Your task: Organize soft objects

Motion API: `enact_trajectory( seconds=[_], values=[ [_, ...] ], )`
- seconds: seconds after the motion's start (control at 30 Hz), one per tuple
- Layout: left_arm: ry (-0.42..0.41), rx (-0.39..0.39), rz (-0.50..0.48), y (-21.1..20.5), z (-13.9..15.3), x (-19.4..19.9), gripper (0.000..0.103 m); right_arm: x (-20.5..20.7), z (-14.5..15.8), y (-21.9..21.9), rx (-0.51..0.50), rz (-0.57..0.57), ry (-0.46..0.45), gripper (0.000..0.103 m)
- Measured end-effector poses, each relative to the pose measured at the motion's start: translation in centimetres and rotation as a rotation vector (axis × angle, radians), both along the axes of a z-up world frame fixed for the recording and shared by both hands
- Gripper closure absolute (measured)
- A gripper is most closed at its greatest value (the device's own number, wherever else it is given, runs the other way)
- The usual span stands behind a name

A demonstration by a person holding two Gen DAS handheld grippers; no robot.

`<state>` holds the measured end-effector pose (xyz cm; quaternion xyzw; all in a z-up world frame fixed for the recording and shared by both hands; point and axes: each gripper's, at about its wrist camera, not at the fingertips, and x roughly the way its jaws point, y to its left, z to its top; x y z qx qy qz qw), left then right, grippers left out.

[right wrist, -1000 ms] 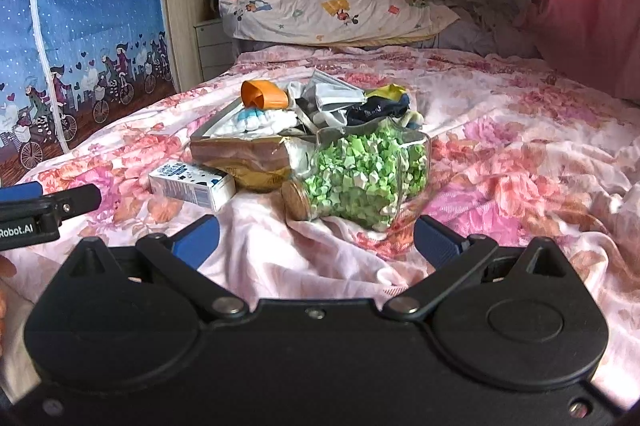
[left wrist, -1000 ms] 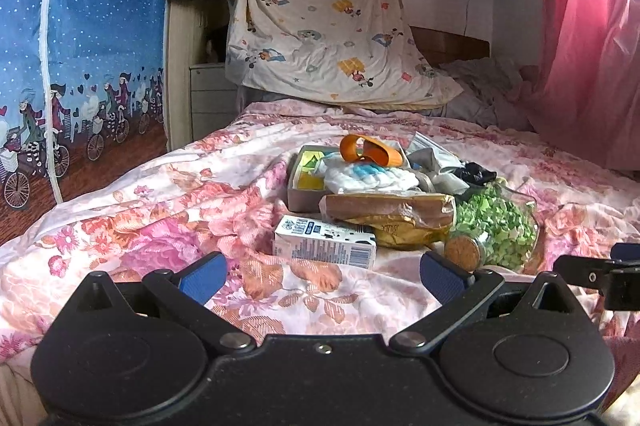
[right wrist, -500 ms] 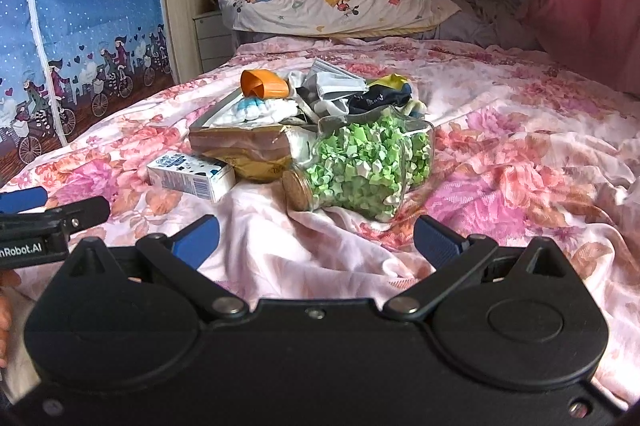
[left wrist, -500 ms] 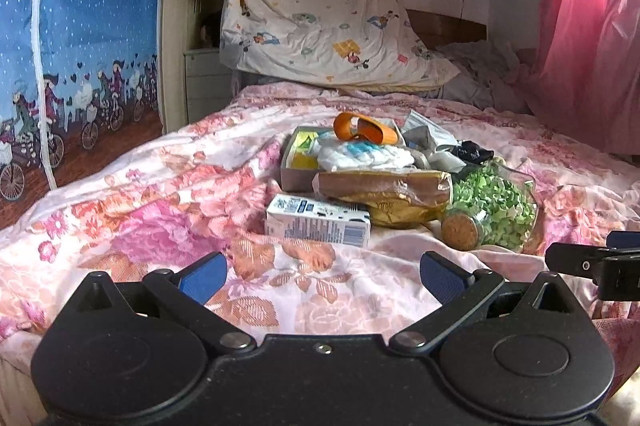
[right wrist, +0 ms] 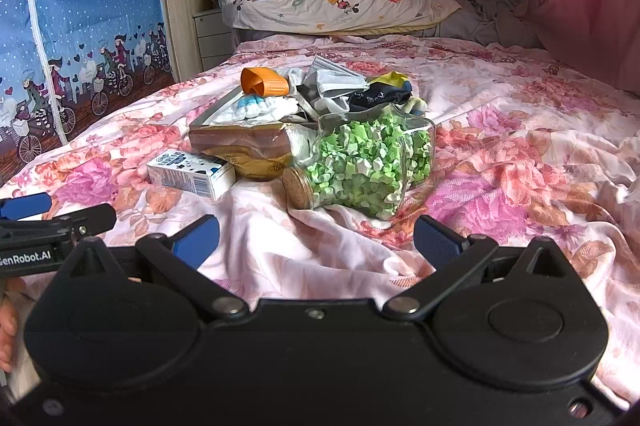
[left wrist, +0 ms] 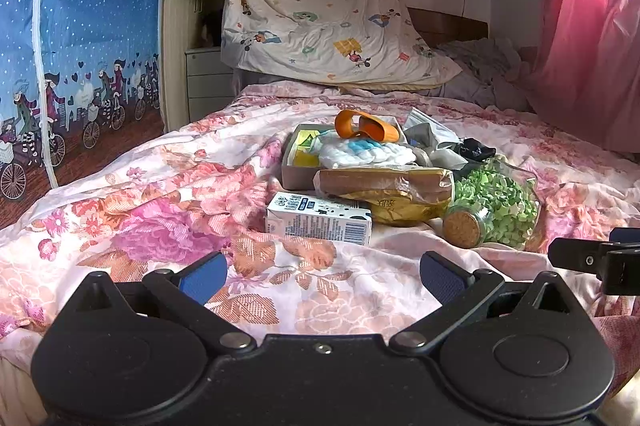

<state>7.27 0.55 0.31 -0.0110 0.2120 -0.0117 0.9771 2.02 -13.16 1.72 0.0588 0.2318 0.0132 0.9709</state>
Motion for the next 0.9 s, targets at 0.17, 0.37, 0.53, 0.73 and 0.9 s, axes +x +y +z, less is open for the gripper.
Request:
enact_trajectory(
  seconds=[0.17, 0.37, 0.53, 0.73, 0.9],
  values=[
    [-0.001, 0.000, 0.000, 0.02, 0.02, -0.01, 0.001, 0.12, -0.05, -0.04, 0.004, -0.001, -0.001, 0.001],
    [-0.001, 0.000, 0.000, 0.02, 0.01, 0.00, 0.001, 0.12, -0.04, 0.00, 0.004, -0.001, 0.000, 0.001],
    [-0.001, 0.001, 0.000, 0.01, 0.00, -0.01, 0.001, 0.10, -0.03, 0.00, 0.004, -0.001, 0.000, 0.001],
    [0.000, -0.001, 0.000, 0.00, -0.05, -0.01, 0.001, 0.08, -0.03, 0.00, 0.005, -0.001, 0.000, 0.001],
    [-0.006, -0.023, -0.007, 0.22, 0.40, -0.09, 0.001, 0.07, -0.02, 0.01, 0.006, -0.002, 0.000, 0.001]
  ],
)
